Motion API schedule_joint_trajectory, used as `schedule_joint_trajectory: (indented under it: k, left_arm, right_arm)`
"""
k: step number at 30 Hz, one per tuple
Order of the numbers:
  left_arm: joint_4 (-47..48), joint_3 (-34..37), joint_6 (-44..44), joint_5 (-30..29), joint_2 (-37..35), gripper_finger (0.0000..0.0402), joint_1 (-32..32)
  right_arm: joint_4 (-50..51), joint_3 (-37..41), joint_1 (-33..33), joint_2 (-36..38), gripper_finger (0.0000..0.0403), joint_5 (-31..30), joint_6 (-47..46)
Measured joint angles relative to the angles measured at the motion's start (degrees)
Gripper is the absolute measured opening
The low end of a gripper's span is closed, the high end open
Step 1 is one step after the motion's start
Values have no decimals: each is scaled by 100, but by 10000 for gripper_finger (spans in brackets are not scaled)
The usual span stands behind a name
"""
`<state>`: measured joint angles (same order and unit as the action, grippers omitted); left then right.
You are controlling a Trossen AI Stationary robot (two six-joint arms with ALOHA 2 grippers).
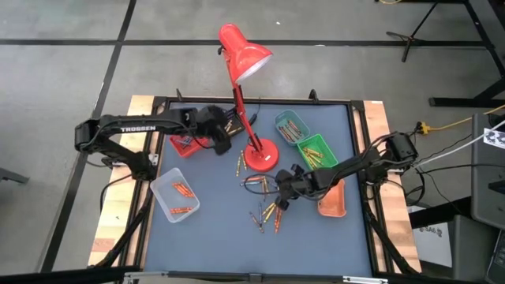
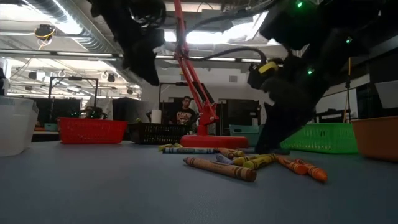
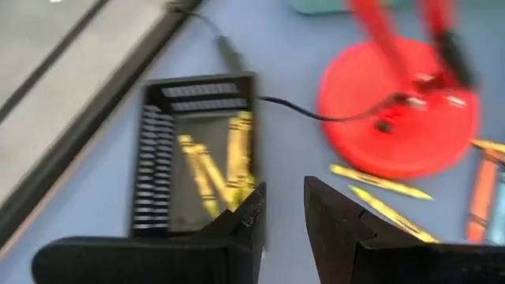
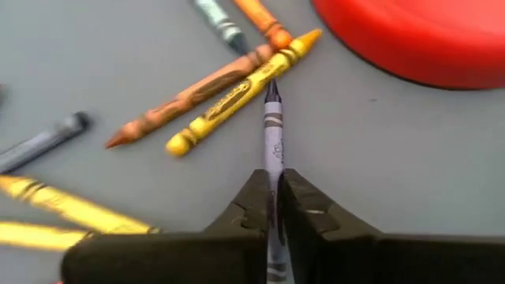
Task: Sort crayons
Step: Put the blue crayon into the middle left red bin
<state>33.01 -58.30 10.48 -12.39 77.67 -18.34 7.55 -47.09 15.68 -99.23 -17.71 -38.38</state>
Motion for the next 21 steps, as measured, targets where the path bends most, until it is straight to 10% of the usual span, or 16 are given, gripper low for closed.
schedule_joint_trajectory:
  k: [21]
  left_arm:
    - [-398,0,-55,783,0,71,2090]
  right_arm:
    - [-1865,-4,4,451,15,210,1683]
